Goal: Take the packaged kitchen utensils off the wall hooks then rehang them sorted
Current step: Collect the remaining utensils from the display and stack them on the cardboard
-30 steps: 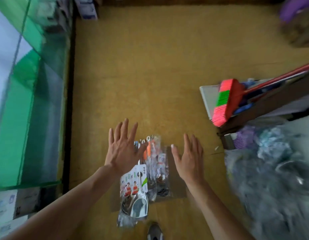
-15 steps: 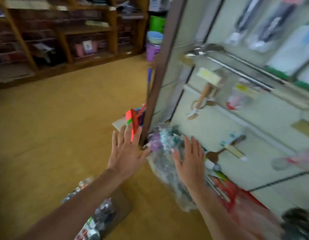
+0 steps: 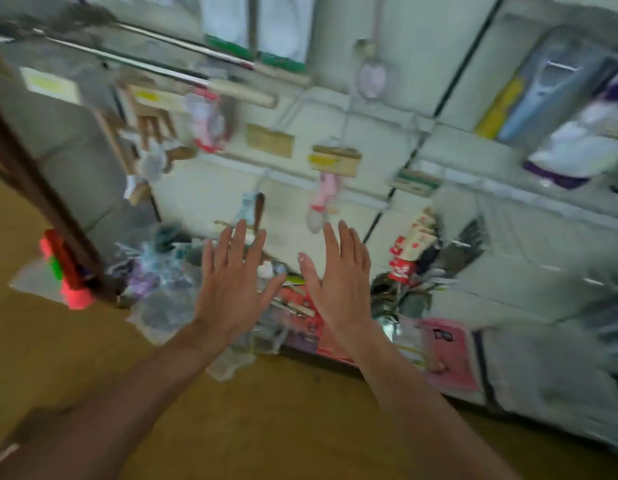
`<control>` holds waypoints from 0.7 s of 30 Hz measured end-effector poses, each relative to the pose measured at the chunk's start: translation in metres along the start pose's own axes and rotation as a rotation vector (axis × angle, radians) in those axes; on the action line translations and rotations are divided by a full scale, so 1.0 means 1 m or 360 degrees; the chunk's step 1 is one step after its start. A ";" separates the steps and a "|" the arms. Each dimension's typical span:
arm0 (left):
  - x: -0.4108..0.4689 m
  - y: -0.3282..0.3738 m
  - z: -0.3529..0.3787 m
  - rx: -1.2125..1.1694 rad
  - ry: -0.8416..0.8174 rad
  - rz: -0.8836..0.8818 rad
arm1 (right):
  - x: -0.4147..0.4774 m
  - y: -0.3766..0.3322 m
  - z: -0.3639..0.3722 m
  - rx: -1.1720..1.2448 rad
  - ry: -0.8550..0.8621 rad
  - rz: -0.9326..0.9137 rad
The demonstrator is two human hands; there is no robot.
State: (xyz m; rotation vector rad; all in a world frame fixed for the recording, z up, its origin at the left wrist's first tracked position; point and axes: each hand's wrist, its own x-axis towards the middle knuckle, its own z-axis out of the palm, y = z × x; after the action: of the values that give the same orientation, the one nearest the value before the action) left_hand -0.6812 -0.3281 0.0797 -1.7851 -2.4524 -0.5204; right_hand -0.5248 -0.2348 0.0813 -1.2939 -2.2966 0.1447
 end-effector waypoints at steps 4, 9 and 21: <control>0.028 0.080 0.015 -0.0010 -0.0022 0.0145 | -0.005 0.082 -0.036 -0.0032 0.0018 0.0151; 0.044 0.161 0.044 -0.0030 -0.0080 0.0306 | -0.021 0.161 -0.063 -0.0047 -0.0023 0.0301; 0.052 0.286 0.122 -0.0044 -0.0212 0.0571 | -0.043 0.290 -0.075 -0.0107 0.0020 0.0510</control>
State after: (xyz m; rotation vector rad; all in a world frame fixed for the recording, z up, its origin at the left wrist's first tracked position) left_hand -0.4133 -0.1656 0.0439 -2.2689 -2.1298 -0.4169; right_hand -0.2469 -0.1239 0.0368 -1.6859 -2.0841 0.1675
